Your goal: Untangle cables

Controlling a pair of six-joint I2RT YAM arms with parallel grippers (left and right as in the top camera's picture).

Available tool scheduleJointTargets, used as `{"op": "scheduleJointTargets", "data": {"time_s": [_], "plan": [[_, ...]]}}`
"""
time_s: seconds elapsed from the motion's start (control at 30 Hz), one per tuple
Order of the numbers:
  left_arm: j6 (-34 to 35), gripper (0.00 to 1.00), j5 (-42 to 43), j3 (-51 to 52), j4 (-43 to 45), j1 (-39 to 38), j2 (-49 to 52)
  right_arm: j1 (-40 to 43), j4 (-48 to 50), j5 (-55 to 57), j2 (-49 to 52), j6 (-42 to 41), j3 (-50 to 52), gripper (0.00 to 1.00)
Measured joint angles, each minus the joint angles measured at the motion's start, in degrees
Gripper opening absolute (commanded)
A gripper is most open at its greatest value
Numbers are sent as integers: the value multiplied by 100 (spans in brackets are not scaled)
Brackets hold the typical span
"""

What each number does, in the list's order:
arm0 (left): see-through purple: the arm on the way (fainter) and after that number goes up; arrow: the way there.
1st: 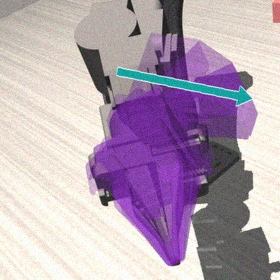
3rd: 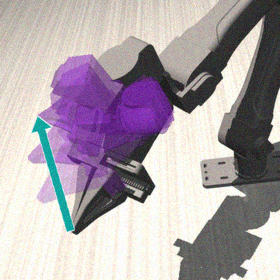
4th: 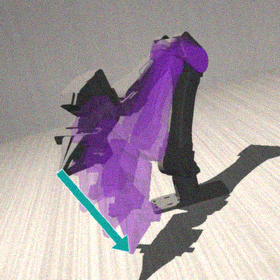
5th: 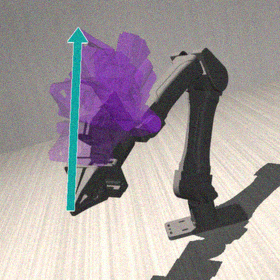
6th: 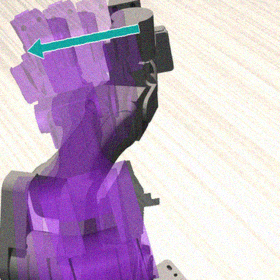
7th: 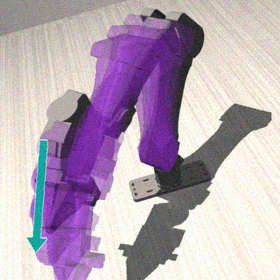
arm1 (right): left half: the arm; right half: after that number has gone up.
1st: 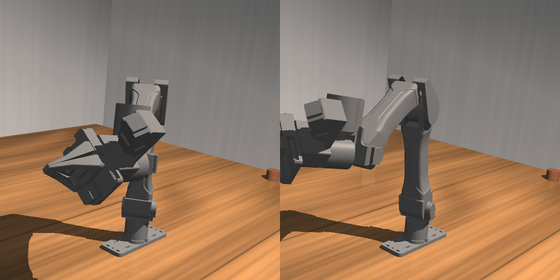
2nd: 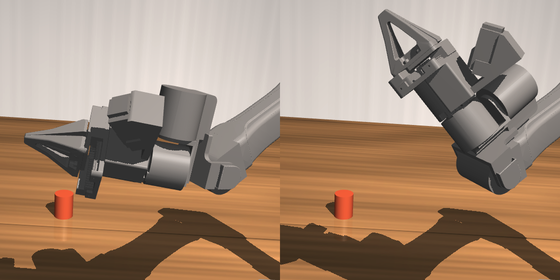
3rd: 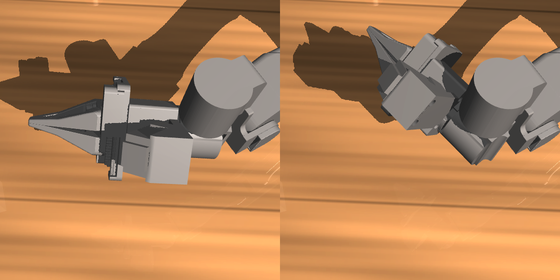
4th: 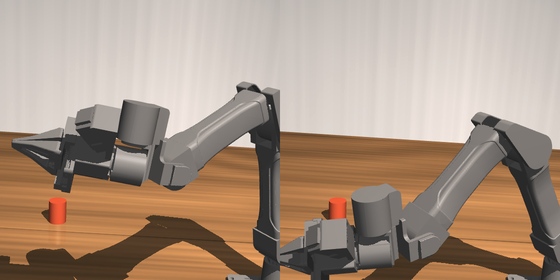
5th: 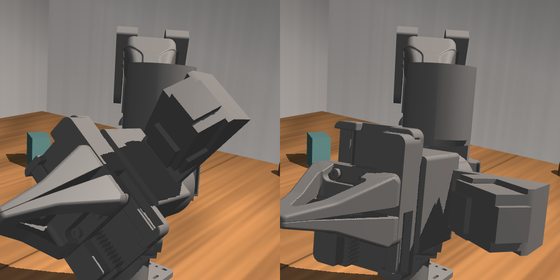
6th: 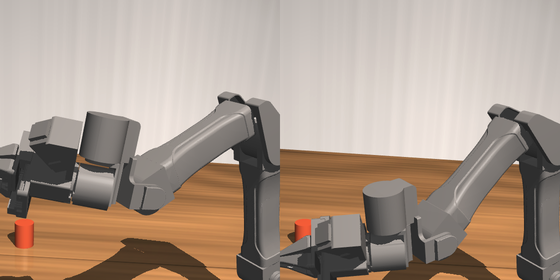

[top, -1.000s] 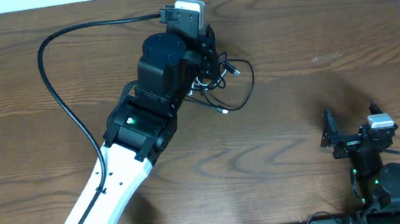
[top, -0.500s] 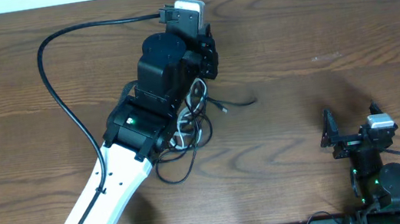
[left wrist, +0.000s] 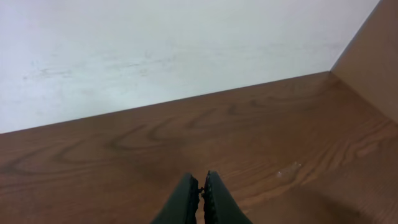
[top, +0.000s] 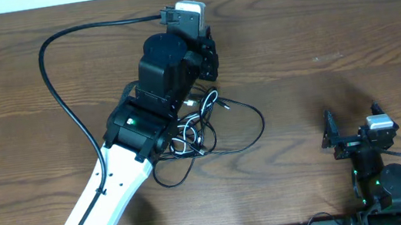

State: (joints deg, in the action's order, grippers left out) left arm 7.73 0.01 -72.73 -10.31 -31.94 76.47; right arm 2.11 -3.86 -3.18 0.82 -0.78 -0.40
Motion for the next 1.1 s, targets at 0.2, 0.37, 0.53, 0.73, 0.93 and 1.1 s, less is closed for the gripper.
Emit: {"op": "scheduleJointTargets", "data": {"time_s": [0.2, 0.37, 0.53, 0.73, 0.93, 1.1], "plan": [[0, 8, -15, 0, -262, 0, -2, 0, -2, 0, 0, -46, 0, 99], [0, 14, -343, 0, -927, 61, -2, 0, 2, -26, 0, -1019, 0, 99], [129, 48, -702, 0, -1593, 413, -2, 0, 26, -304, 2, -1864, 0, 99], [295, 74, -874, 0, -2179, 1086, -4, 0, -7, -682, 42, -2229, -68, 99], [306, 83, -940, 0, -2684, 1753, -9, 0, -439, -892, 588, -2317, -758, 99], [302, 83, -940, 2, -3047, 2197, -9, 0, -597, -1204, 1626, -2319, -1572, 99]]}}
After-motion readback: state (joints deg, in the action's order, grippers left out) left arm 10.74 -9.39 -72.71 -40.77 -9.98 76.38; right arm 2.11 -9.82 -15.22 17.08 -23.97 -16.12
